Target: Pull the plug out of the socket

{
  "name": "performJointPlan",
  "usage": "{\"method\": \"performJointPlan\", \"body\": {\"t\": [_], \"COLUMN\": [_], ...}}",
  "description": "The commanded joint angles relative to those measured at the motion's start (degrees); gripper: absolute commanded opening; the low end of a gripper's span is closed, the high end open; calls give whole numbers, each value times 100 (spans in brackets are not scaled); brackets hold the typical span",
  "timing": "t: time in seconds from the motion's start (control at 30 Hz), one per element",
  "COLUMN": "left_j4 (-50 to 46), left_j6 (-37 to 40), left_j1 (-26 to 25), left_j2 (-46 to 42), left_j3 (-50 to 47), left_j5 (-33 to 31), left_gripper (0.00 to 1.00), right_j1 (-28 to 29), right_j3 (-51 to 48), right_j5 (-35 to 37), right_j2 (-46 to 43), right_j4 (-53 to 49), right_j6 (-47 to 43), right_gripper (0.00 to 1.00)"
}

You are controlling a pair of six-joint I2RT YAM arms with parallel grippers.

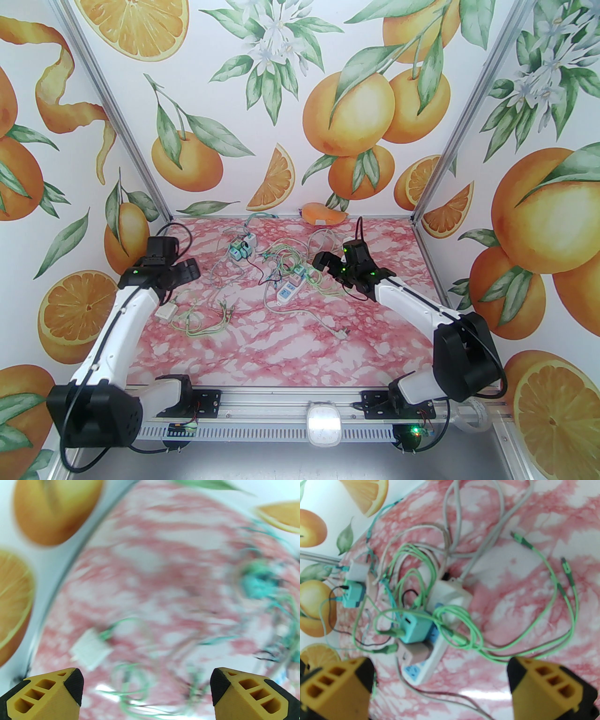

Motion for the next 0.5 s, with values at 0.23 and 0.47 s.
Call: {"method": "performJointPlan", "body": {"t": [0.23, 0.47], "left_j4": [2184, 3292], "left_j6": [73, 522], "left_j1": [-2348, -3425], "left_j2": [212, 949], "left_j3": [-565, -746], "left_j5": [510, 917], "left_gripper": [89, 84], "right_j1": [41, -2], "right_j3": [646, 620], "right_j5": [-278, -254], "right_j2": [439, 389], "right_j4": [-586, -743], "right_j6": [-383, -391], "right_gripper": [100, 100]}}
